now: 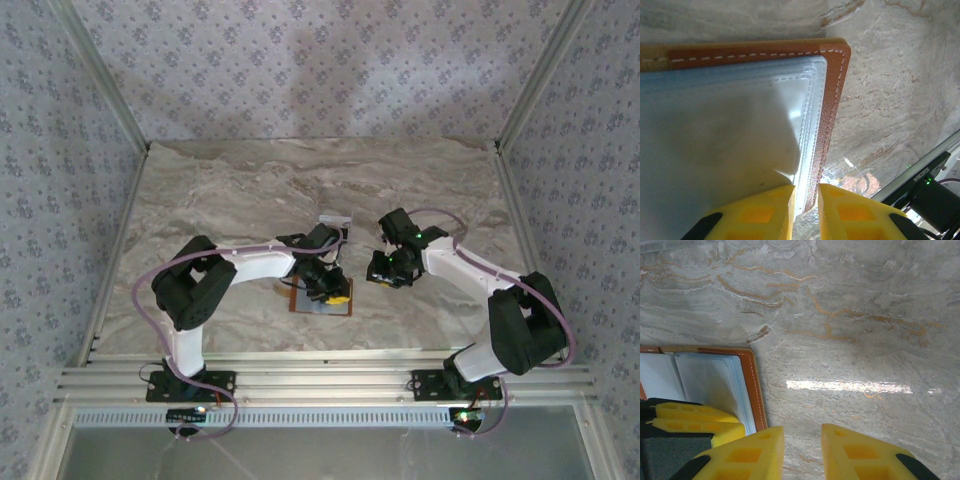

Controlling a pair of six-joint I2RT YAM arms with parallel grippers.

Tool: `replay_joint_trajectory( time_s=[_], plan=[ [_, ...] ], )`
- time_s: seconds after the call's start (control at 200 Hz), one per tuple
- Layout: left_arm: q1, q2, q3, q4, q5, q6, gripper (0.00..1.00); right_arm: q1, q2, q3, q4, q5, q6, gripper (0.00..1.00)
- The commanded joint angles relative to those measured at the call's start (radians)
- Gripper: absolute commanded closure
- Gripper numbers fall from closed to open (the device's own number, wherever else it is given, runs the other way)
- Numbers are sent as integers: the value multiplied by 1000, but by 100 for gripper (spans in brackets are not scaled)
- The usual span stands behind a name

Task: Take the credit cards out of the card holder

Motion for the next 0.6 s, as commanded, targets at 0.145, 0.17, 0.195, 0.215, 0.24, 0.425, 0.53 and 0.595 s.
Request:
replay_joint_trajectory(
  time_s=[0.145, 0.17, 0.195, 0.215, 0.24, 0.425, 0.53, 0.595],
  plan=[
    [-2, -38, 18, -118, -91, 45, 79, 13, -9, -4, -2, 14, 14, 73],
    [-1, -40, 17, -121, -95, 47, 79, 15, -6, -5, 2, 12, 16, 73],
    [-1, -42, 18, -124, -101, 47, 79, 17, -3, -5, 7, 9, 20, 73],
    [-1, -43, 18, -128, -105, 49, 79, 19, 0, -5, 10, 5, 21, 73],
    [-1, -45, 19, -132, -108, 52, 79, 23, 3, -5, 16, 1, 24, 73],
    [0, -52, 14, -139, -124, 55, 83, 48, 39, -15, 101, -49, 60, 73],
    [1, -53, 5, -136, -126, 52, 86, 70, 77, -11, 142, -73, 78, 78],
    [1, -56, -3, -130, -128, 49, 88, 85, 100, -8, 168, -85, 89, 81]
  ],
)
